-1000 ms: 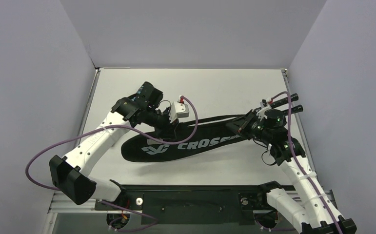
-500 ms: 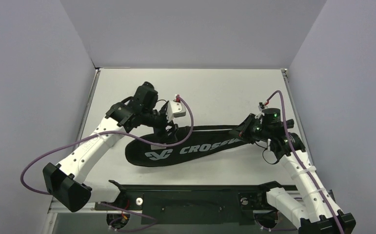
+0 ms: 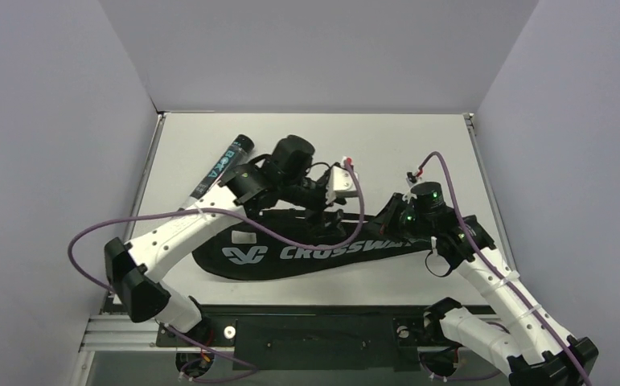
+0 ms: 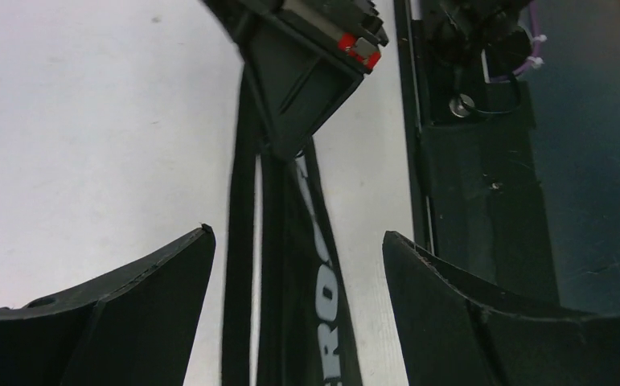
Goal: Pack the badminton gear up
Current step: Zip the racket bag at the center of the board.
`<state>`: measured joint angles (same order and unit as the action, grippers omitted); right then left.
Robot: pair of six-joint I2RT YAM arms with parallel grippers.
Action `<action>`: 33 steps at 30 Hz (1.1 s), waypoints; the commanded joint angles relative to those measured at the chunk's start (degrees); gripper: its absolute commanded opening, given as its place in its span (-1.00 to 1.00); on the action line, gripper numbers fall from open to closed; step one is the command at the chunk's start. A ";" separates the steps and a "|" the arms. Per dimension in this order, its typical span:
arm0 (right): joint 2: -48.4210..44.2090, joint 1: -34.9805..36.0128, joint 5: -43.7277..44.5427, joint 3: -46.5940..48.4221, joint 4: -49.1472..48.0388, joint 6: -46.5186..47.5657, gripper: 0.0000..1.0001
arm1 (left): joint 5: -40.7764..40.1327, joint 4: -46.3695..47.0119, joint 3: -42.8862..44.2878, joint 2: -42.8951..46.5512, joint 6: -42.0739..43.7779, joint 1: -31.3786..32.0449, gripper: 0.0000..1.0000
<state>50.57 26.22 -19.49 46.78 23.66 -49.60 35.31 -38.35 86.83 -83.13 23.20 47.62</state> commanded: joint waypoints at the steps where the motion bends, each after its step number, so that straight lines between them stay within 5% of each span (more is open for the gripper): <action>1: 0.01 2.67 2.20 5.30 -3.51 -1.17 -1.00 | 0.46 -0.43 2.49 -5.76 1.70 4.76 0.74; 17: -0.45 6.95 3.72 6.21 -4.06 -1.38 -1.00 | -14.45 4.68 0.38 -9.13 9.04 7.29 0.80; 26: -1.26 8.66 4.66 6.72 -4.43 -1.85 -1.00 | -11.67 -1.69 0.70 -12.27 11.45 7.36 0.76; 29: -1.33 9.06 4.90 6.63 -4.36 -1.93 -1.00 | -10.37 -2.77 2.02 -13.46 11.56 6.77 0.11; 30: -1.39 9.13 5.01 6.55 -4.33 -1.96 -1.00 | -10.36 -3.33 2.55 -13.72 11.45 6.65 -0.65; 32: -1.52 9.33 5.11 6.38 -4.40 -2.05 -1.00 | -10.09 -4.33 3.99 -14.25 11.29 6.20 -1.00; 33: -1.59 9.37 5.13 6.39 -4.45 -2.07 -1.00 | -9.80 -4.43 4.41 -14.14 11.37 5.98 -1.00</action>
<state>50.85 34.98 -14.52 50.28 23.46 -50.92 23.94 -40.75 86.85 -96.53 33.71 54.70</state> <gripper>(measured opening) 0.005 0.105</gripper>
